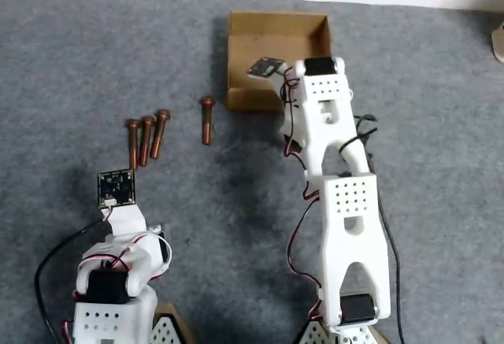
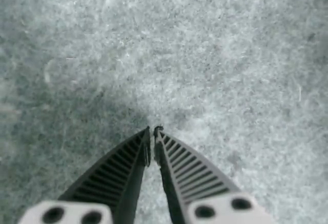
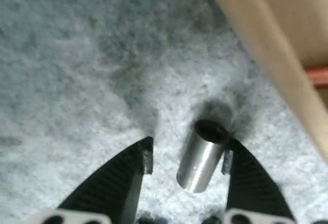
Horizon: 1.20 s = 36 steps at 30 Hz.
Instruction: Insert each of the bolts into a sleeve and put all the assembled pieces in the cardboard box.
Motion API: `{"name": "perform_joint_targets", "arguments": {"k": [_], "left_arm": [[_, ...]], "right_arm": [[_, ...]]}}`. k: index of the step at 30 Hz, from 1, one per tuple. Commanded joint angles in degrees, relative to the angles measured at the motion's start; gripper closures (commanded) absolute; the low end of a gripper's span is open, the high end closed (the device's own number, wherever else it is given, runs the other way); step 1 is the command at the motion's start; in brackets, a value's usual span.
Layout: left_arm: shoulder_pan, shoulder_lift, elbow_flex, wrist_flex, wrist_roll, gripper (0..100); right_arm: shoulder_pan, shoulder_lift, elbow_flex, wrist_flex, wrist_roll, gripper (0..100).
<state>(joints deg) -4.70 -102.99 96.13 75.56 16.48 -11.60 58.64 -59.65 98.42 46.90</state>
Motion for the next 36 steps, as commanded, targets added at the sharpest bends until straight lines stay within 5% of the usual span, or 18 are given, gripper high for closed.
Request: {"name": "perform_joint_targets", "arguments": {"k": [1,14,28,36], "left_arm": [[0.04,-0.92,0.92,0.26,-0.44,96],[0.13,-0.92,-2.42,-2.11,-0.62,95],[0.04,-0.75,-13.05,3.78,-0.53,96],[0.04,-0.66,-12.97,3.69,-0.53,100]], "right_arm": [[0.40,-2.07,-3.12,-0.13,-1.93,99.1],[2.07,-12.97,-2.51,2.68,-22.68,99.4],[1.27,-32.48,27.30,2.33,-36.84,99.4],[0.66,-52.09,52.44,-8.13,-38.33,99.4]]}}
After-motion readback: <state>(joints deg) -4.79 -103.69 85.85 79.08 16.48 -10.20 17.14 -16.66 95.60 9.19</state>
